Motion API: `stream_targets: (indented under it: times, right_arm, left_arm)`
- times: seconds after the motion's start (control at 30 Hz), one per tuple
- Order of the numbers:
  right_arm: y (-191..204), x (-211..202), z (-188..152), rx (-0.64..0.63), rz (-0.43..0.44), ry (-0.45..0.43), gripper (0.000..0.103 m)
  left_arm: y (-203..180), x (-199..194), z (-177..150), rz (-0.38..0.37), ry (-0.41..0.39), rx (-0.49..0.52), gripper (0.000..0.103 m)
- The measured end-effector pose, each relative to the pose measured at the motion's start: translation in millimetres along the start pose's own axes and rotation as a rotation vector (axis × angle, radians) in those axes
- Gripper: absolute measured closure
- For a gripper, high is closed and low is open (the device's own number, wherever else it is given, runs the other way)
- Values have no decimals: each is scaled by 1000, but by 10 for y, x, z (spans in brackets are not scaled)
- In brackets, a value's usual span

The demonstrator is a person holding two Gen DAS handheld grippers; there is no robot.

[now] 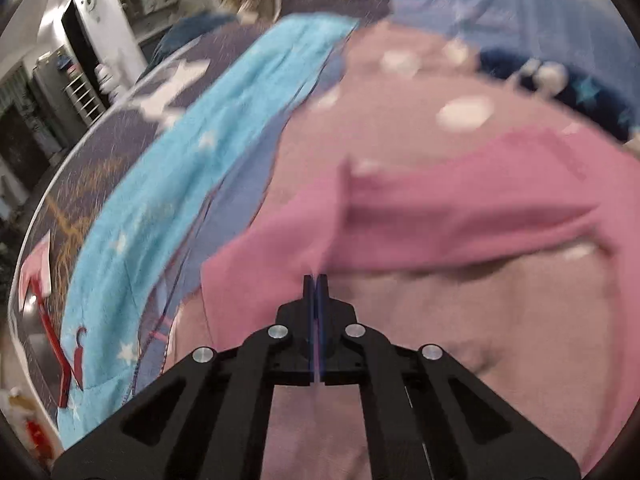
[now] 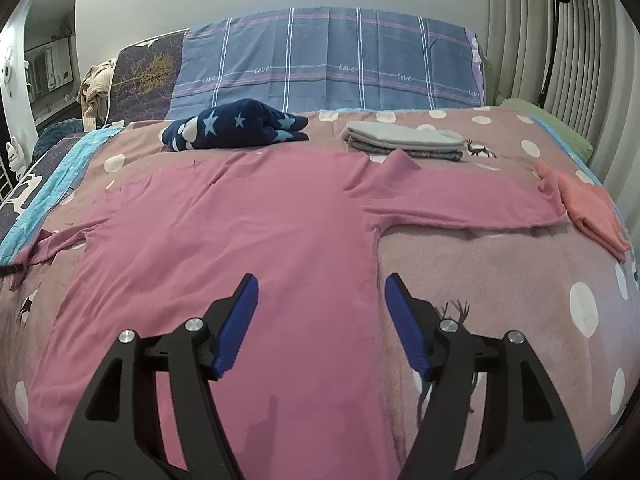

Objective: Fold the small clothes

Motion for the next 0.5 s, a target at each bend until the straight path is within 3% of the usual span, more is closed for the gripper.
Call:
stream_targets:
  times: [0.13,0.27,0.33,0.5]
  right_arm:
    - [-14,80,-3,17,9,12,34]
    - [33,116,-9,8,36,16,34]
    - [39,121,-11,-3,45,12,34]
    - [21,153,-21,3,85,25,34]
  left_arm:
    - [-641,-523,413,-278,-81,-57,102]
    - [-1633,-992,702,-558,-117,5,102]
    - [-2059,-1135,794,-651,-117,24,102]
    - [-3010,-1358,884,-788,-135,127,102]
Point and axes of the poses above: each gripper's, at about its wrist camera, not at the fingertips, and x roughly the way its jaws point, y to its left, z to its top, the point moved 9 cm from there along x, roughly the way its jaws point, and after that the axes turned 13 degrees about -y, right-handed, at the moved point
